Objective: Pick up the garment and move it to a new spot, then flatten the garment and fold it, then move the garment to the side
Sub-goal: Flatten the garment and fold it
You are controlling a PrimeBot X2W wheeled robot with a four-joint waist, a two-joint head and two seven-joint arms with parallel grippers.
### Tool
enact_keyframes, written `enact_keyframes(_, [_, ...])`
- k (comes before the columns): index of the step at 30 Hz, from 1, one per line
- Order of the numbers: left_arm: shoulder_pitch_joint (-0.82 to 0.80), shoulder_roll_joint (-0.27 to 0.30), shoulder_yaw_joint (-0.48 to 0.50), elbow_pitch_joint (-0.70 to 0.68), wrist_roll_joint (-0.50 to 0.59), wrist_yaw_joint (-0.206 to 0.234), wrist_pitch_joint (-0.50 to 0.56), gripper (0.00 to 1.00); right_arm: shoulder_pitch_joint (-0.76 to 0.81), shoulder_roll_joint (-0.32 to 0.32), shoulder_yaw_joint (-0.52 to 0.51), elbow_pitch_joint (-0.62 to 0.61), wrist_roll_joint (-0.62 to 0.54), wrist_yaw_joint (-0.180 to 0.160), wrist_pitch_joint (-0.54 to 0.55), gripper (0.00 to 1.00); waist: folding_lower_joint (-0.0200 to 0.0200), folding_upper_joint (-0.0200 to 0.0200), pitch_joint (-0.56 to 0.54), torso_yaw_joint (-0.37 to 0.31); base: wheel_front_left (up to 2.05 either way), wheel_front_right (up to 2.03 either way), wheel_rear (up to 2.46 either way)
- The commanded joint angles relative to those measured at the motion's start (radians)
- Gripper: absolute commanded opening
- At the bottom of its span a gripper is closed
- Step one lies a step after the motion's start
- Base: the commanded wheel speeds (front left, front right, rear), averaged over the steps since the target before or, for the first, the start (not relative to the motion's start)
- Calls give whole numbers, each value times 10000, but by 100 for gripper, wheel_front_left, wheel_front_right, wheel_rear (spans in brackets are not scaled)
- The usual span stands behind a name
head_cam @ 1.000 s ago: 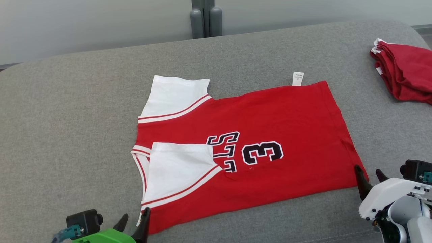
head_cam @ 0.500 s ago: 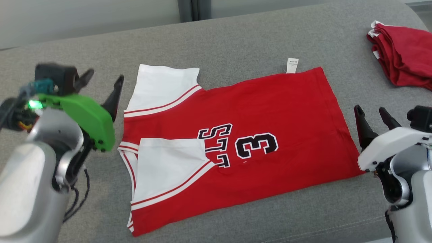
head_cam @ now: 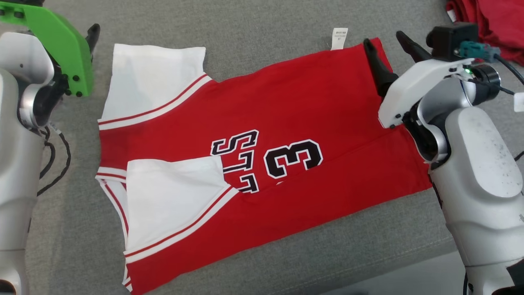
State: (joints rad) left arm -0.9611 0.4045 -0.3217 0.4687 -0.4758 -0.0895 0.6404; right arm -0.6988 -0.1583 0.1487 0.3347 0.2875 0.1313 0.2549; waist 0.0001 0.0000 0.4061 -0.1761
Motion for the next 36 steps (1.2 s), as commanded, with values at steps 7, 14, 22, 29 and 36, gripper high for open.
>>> enact_keyframes(7, [-510,483,-134,748,-535,-314,469,100,-847,-99,779,797,347,-14,-607,100,-1,0,1087,-857,0,0,0])
enact_keyframes(14, [-317,857,-187,976,-796,-351,539,100,-1148,-233,1110,1249,627,-13,-972,100,-1,0,1222,-1055,0,0,0])
enact_keyframes(22, [-172,864,-248,1057,-961,-289,724,46,-1577,-423,1360,1744,684,-13,-1065,100,-1,0,1342,-1115,0,0,0])
enact_keyframes(29, [-100,562,-333,892,-1245,-336,576,0,-2327,-894,1797,2669,585,-13,-704,100,-1,0,1311,-852,0,0,0])
enact_keyframes(36, [-312,330,-527,518,-1548,-385,329,0,-2994,-1353,2452,3607,709,-14,-238,100,-1,0,1272,-390,0,0,0])
